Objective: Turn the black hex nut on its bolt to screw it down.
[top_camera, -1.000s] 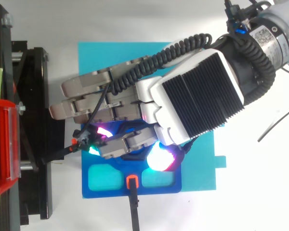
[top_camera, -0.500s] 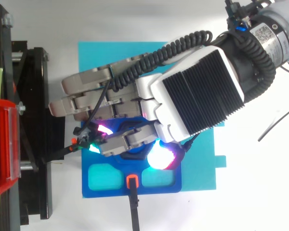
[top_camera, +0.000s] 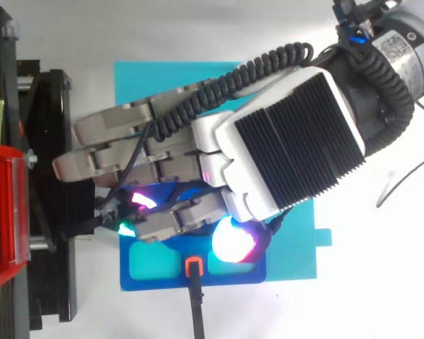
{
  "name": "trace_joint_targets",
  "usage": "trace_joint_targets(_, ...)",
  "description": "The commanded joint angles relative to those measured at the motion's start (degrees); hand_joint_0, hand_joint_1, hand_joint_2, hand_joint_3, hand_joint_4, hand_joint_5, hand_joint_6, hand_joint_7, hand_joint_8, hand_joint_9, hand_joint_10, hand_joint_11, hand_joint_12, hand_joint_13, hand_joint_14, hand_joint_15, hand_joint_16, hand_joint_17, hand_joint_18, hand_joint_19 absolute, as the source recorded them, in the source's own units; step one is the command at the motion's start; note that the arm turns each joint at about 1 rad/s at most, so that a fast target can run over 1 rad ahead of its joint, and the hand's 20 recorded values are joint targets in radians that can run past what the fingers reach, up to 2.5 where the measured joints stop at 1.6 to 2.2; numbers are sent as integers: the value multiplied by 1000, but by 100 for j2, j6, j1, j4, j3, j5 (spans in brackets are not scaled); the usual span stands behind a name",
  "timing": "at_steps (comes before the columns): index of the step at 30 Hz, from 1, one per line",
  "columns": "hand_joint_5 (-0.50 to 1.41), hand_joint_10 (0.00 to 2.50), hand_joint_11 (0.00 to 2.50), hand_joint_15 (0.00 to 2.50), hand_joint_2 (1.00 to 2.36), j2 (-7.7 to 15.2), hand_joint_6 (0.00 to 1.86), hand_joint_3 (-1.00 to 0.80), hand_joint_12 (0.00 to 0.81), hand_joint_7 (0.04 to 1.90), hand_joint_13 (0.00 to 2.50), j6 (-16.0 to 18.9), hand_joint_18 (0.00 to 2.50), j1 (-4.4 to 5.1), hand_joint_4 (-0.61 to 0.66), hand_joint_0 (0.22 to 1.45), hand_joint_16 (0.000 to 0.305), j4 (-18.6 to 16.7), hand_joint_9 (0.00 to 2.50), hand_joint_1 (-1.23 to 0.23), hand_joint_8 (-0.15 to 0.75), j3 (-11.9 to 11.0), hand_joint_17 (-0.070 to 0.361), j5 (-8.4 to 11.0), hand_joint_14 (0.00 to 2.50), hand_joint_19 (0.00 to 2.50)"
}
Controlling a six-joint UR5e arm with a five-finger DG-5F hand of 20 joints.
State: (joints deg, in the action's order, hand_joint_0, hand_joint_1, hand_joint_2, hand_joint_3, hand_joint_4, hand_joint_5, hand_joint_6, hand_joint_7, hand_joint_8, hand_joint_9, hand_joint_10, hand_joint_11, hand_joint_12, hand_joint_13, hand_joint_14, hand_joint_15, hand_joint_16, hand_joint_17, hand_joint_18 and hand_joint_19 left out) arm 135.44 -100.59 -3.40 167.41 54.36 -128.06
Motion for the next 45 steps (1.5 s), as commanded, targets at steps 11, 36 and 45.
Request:
trace_joint_targets(11, -156, 0, 45, 0, 1000, -220, 502, -500, 391, 894, 193, -84, 86, -3, 258, 357, 59, 1153, 603, -459, 249, -426, 134, 9, 0, 124)
trace_joint_targets(36, -205, 0, 13, 0, 1000, -2074, 502, -500, 346, 758, 174, 1481, 27, -47, 183, 381, 59, 494, 413, -403, 211, 2448, 133, 1459, 0, 85)
trace_joint_targets(45, -251, 0, 0, 0, 1000, -2074, 501, -500, 340, 704, 196, 3634, 59, -56, 91, 421, 57, 591, 277, -303, 172, 2448, 129, 1986, 0, 55)
